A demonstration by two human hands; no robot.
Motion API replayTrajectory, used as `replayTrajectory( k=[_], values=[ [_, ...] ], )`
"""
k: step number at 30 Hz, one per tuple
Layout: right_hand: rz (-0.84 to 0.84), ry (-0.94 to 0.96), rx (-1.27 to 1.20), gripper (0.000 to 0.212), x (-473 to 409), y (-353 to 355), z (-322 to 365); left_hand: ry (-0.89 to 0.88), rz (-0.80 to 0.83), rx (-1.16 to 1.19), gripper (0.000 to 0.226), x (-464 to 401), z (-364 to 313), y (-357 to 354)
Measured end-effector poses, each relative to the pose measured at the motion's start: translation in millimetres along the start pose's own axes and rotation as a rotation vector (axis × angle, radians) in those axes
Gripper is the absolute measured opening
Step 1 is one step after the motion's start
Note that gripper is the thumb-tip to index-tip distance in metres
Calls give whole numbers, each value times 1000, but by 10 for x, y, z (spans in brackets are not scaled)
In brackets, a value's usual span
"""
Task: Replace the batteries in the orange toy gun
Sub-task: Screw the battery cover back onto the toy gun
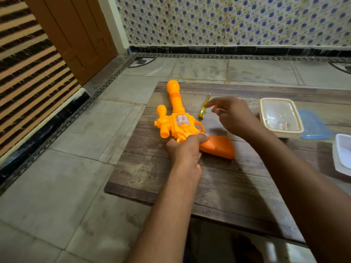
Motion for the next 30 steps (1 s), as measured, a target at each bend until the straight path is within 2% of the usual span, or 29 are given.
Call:
replayTrajectory(
  k=[2, 4, 7, 12, 15, 17, 19, 22, 26, 30],
  values=[
    [155, 6, 203, 59, -195, -101, 18, -1, 1, 7, 68, -14, -6, 10],
    [271, 41, 347, 63, -322, -185, -18, 7, 10, 13, 69, -5, -16, 7],
    [349, 76, 425, 47, -477, -249, -125, 13, 22, 21, 71, -8, -22, 10],
    [325, 214, 498, 25, -510, -188, -194, 20, 41, 15, 67, -30, -24, 15],
    [216, 292, 464, 30, -367, -129, -180, 8, 49, 16, 64, -26, -25, 25],
    [75, 383, 389, 34, -226, -96, -128, 1, 49, 15, 64, -24, -29, 31],
    [-59, 430, 278, 30, -78, -64, -45, -8, 47, 25, 55, -36, -26, 43],
    [-196, 382, -17, 22, 246, 102, 182, -43, 47, 20, 40, -15, -25, 52],
    [-275, 342, -207, 33, 690, 230, 351, -68, 26, 19, 54, -4, 3, 48],
    [-361, 272, -320, 18, 969, 309, 254, -79, 75, 86, 57, 62, 35, -12]
  ],
)
Point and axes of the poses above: each hand's wrist, its own x-axis away from the middle knuckle, its own y-axis out of the back of the hand, z = x × y, the point moved 1 cm from there along -x, towards the middle knuckle, and after that the axes turned 15 degrees about -x, right-handed, at the moved point
